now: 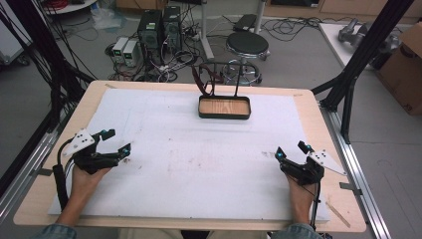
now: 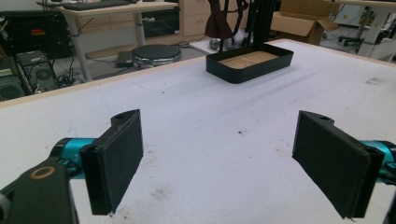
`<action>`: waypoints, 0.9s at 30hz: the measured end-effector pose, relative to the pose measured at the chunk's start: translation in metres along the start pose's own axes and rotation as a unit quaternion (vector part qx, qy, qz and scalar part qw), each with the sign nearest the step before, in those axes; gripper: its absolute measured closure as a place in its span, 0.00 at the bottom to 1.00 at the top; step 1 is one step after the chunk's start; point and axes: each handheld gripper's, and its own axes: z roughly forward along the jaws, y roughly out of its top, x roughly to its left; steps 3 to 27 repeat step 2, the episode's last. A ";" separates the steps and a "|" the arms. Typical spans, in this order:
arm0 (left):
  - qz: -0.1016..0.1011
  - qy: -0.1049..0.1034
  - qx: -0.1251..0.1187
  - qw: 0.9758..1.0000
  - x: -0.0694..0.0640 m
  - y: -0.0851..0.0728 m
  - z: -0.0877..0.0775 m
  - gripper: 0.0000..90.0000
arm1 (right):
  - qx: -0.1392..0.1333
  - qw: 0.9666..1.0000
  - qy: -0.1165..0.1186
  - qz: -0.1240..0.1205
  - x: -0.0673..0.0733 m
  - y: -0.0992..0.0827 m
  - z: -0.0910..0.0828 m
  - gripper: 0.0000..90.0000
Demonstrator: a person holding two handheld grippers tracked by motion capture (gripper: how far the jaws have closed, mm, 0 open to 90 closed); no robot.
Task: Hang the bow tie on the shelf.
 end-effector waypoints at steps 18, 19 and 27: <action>0.000 0.001 0.003 1.000 -0.001 -0.001 0.001 0.18 | 0.000 1.000 0.001 0.001 0.000 0.000 0.000 0.12; 0.000 0.001 0.003 1.000 -0.001 -0.001 0.001 0.18 | 0.000 1.000 0.001 0.001 0.000 0.000 0.000 0.12; 0.000 0.001 0.003 1.000 -0.001 -0.001 0.001 0.18 | 0.000 1.000 0.001 0.001 0.000 0.000 0.000 0.12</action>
